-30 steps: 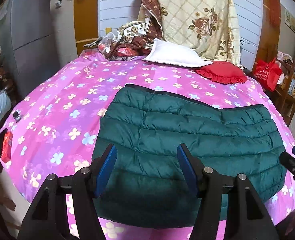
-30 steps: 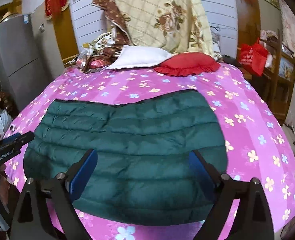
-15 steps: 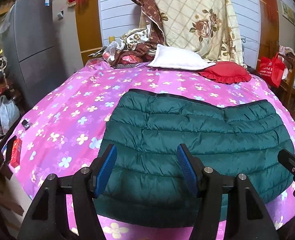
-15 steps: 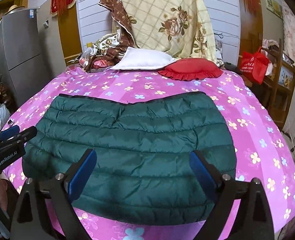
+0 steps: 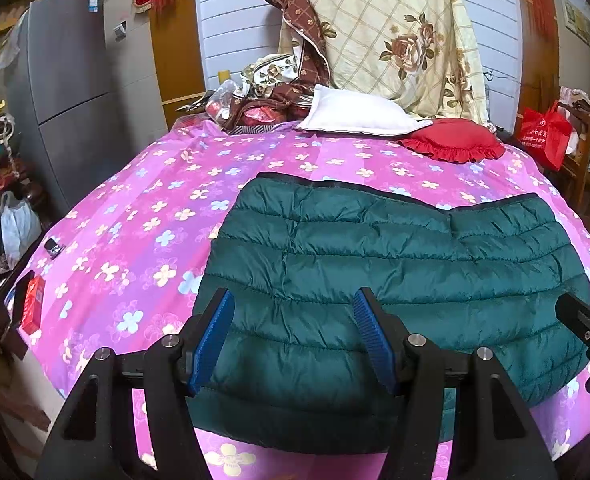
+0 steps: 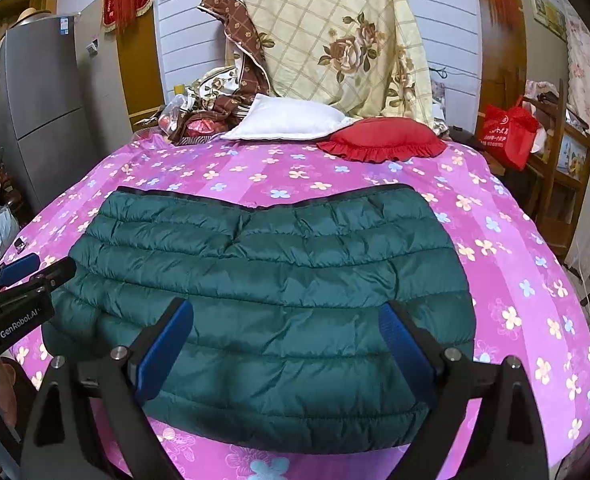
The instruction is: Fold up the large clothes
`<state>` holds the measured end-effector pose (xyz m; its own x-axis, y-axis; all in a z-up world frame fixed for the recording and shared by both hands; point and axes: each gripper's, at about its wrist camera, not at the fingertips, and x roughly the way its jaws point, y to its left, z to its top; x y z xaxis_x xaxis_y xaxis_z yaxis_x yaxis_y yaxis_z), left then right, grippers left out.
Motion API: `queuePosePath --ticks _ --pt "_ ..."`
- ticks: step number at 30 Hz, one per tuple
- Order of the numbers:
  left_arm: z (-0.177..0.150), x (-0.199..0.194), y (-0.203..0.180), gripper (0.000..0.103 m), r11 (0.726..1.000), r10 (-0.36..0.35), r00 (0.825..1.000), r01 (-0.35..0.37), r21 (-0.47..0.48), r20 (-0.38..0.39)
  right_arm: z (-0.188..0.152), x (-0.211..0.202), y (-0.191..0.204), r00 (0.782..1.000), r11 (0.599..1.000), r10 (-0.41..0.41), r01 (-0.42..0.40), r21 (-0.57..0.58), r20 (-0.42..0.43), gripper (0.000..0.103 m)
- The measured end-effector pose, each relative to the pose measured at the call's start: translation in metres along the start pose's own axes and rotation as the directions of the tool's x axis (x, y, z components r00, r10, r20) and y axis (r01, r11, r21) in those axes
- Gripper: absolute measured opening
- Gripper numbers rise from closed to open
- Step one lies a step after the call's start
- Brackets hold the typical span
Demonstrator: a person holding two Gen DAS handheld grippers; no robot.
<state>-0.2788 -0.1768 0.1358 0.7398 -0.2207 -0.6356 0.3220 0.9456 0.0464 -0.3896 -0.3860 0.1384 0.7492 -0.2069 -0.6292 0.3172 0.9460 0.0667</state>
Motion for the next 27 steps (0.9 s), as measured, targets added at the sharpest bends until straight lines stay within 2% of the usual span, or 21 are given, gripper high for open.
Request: queuePosePath --ticks 27 --pt "-0.006 0.006 -0.007 0.044 1.0 -0.014 1.0 0.014 0.007 -0.021 -0.005 0.01 -0.004 0.999 1.0 -0.03 0.03 0.006 -0.038 0.097"
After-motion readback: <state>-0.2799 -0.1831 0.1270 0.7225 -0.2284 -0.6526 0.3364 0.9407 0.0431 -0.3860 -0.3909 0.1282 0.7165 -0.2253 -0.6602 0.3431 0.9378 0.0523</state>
